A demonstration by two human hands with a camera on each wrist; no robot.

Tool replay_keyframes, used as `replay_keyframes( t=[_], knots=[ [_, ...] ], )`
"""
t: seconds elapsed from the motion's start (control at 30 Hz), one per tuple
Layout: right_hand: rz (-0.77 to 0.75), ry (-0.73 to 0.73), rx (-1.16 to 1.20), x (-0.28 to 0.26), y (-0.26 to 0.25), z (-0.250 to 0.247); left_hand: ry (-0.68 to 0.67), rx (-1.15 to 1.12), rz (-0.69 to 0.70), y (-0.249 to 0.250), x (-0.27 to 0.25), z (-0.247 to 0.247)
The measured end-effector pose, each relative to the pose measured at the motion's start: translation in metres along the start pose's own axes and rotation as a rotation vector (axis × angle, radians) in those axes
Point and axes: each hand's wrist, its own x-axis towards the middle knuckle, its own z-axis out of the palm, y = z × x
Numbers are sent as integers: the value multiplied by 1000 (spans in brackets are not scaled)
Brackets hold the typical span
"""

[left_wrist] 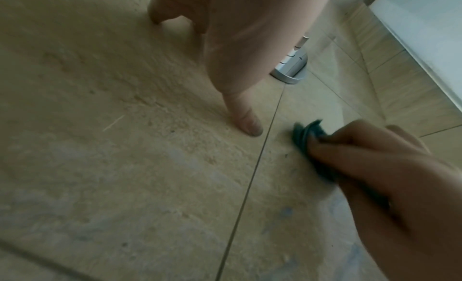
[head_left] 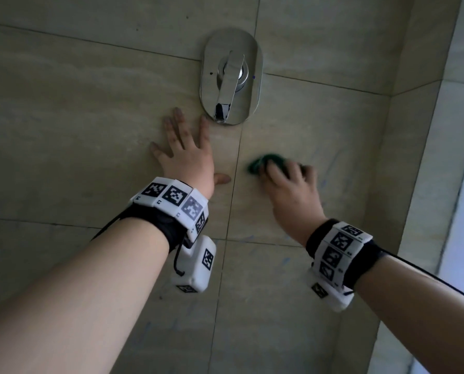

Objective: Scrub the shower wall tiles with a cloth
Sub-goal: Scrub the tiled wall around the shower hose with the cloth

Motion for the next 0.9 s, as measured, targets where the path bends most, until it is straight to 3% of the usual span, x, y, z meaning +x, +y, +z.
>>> replay_keyframes(
  t=[0.07,0.1,0.23,0.27,0.43,0.47,0.57,0.63,0.8,0.83,0.9],
  knots=[
    [-176,14,-80,-8,9,0,-15,-10,-1,1,0,-2],
    [-162,9,-126,-6,16,-3,-24,-11,-4,1,0,-2],
    [391,-26,-57,13,29,-14,-34,-41,-17,2,-1,-2],
    [421,0,-20,10,20,-11,-31,-48,-18,2,-2,-1],
    [-57,70,-95,-26,-3,5,-8,-51,-13,0,-2,2],
    [-57,67,-135,-25,5,4,-9,-53,-12,0,-2,2],
    [288,19,-141,-11,19,2,-4,-52,-14,0,-2,3],
    [387,53,-93,-8,9,4,6,-53,-16,0,-2,5],
    [-47,105,-115,-20,-5,5,9,-54,-20,0,-2,5],
    [-45,100,-125,-16,-1,3,11,-56,-19,0,-2,5],
    [117,91,-108,-5,4,1,15,-63,-18,0,-2,5]
  ],
)
